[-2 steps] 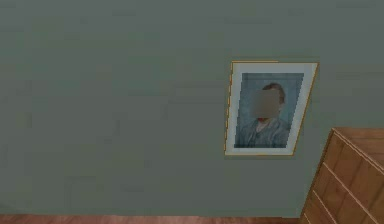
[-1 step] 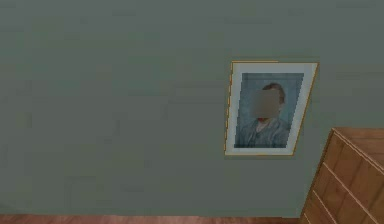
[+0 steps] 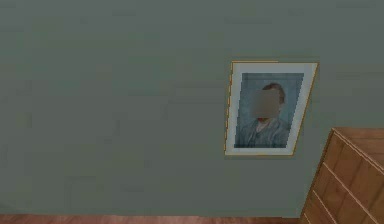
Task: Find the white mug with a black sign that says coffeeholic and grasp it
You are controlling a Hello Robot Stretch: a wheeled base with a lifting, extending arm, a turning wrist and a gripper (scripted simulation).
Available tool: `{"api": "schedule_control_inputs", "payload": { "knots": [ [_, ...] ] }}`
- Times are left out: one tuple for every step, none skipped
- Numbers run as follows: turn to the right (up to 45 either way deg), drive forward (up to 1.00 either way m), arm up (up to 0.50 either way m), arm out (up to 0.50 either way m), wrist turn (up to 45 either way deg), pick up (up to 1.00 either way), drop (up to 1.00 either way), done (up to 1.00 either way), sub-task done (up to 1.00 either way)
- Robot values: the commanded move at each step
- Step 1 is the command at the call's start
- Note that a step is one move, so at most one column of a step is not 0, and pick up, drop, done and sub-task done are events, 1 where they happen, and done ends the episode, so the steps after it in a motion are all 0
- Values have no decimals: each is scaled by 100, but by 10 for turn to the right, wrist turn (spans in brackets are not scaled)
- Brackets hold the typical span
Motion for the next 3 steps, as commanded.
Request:
{"api": "schedule_control_inputs", "payload": {
  "knots": [
    [0,0,0,0,0,100,0,0,0],
    [0,0,10,0,0,0,0,0,0],
    [0,0,0,0,0,0,0,100,0]
  ]
}}
